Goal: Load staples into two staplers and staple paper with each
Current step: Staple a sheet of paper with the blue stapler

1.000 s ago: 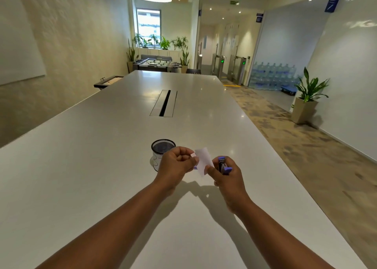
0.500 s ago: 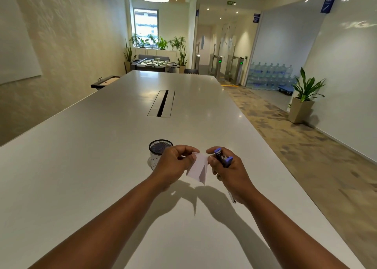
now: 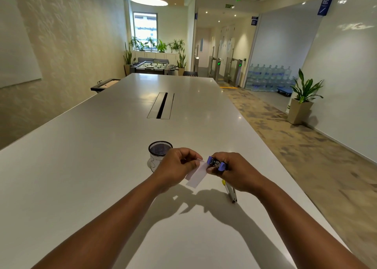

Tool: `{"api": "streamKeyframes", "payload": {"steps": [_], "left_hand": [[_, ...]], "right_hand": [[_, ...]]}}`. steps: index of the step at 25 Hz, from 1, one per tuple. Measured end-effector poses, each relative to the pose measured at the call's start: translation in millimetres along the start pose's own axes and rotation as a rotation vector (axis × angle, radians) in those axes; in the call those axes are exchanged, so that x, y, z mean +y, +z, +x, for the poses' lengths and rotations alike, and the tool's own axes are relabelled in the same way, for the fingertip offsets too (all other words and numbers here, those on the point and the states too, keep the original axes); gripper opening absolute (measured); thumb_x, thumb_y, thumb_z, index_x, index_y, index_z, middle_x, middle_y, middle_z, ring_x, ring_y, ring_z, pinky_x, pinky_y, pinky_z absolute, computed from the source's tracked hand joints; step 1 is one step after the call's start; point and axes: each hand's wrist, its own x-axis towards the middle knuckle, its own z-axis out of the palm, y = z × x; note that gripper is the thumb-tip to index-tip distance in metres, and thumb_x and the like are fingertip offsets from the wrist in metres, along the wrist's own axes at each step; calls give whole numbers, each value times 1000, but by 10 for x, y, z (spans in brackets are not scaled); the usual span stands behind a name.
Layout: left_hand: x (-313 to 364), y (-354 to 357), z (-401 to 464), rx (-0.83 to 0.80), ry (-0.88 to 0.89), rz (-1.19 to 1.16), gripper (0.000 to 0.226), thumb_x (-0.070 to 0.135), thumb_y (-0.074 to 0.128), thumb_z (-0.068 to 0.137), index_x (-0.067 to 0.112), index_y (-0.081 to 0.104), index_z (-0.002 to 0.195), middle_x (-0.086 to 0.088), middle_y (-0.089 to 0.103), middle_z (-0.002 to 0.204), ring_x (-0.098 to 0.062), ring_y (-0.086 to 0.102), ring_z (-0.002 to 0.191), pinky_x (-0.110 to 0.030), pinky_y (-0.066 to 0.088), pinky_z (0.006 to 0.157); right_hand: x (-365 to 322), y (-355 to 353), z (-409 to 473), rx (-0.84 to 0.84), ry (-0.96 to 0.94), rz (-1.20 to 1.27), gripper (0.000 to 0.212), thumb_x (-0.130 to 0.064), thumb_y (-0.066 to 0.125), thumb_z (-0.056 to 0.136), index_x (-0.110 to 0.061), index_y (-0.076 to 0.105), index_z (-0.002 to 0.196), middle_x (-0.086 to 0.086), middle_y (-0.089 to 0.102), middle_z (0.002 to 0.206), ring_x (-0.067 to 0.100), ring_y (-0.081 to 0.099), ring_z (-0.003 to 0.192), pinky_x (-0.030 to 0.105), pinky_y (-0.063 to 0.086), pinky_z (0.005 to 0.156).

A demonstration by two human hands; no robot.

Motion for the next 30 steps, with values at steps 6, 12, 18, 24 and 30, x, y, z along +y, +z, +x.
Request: {"api": "streamKeyframes", "payload": {"steps": [6,12,18,24,30], "left_hand": [[17,57,-55,-36,-2,-97,18,5,69,92,22,75,91,5,74,83,-10,67,78,-27,56,77],[78,53,-81,-57,16,-204,18,11,59,94,10,77,92,-14,76,96,-20,66,84,-38,54,80],[96,97,-110,16,59,-182,11,11,76,88,20,77,81,1,78,82,-7,66,75,-26,52,71],[152,101,-128,54,24,-302,20,1,79,81,17,76,71,1,77,77,-11,66,73,-30,52,70],[174,112,-130,61,1,-368,21,-2,79,80,15,74,69,-3,76,77,-15,66,73,-31,52,68]], "right_hand": [[40,26,-27,64,38,9,20,-21,81,85,-9,67,76,-2,58,67,9,44,57,18,39,56],[21,23,-30,164,146,161,26,-16,82,82,0,64,75,8,55,67,11,41,56,18,37,52],[26,6,-66,186,118,258,23,-13,80,83,3,64,80,14,55,70,13,43,60,27,39,58],[-6,28,-88,187,107,337,15,-13,82,81,-5,69,80,26,61,80,23,51,65,40,48,64],[-30,24,-113,202,106,344,15,-11,77,85,1,68,86,27,67,85,45,61,74,51,55,69]]}}
